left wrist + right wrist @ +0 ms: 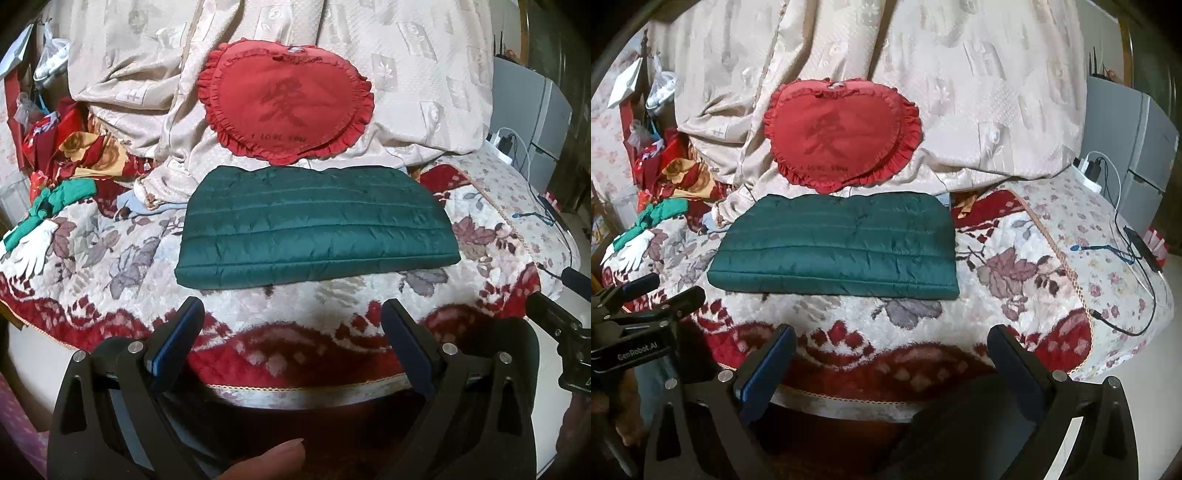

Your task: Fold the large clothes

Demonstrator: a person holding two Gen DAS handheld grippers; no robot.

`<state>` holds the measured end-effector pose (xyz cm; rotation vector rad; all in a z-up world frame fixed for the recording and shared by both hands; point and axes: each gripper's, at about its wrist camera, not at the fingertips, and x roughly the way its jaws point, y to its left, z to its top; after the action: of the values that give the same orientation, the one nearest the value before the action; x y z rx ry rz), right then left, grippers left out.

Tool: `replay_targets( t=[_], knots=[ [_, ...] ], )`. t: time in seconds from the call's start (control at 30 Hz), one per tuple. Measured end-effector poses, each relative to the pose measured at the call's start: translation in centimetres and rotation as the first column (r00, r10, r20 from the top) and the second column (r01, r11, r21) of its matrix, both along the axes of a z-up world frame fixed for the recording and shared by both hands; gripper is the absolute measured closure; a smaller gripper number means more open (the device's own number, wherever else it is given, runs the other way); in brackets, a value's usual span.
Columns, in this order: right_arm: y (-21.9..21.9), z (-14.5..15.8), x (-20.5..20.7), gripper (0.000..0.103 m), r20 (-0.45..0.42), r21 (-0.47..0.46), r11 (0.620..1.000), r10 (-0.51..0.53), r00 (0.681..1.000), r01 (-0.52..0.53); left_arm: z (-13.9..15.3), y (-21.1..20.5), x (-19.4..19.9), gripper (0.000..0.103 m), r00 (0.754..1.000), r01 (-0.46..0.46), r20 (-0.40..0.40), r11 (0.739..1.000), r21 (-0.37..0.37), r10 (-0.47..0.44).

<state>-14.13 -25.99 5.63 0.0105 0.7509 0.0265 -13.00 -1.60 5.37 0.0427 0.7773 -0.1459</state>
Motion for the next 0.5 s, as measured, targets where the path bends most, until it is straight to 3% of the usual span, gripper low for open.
replay_targets(
  t=[0.5],
  knots=[
    [0.33, -0.24, 0.3, 0.001, -0.001, -0.023, 1.0, 0.016, 1.0, -0.016, -0.42, -0.02, 0.35, 0.006, 1.0, 0.005, -0.013, 1.0, -0.012, -0.005]
  ],
)
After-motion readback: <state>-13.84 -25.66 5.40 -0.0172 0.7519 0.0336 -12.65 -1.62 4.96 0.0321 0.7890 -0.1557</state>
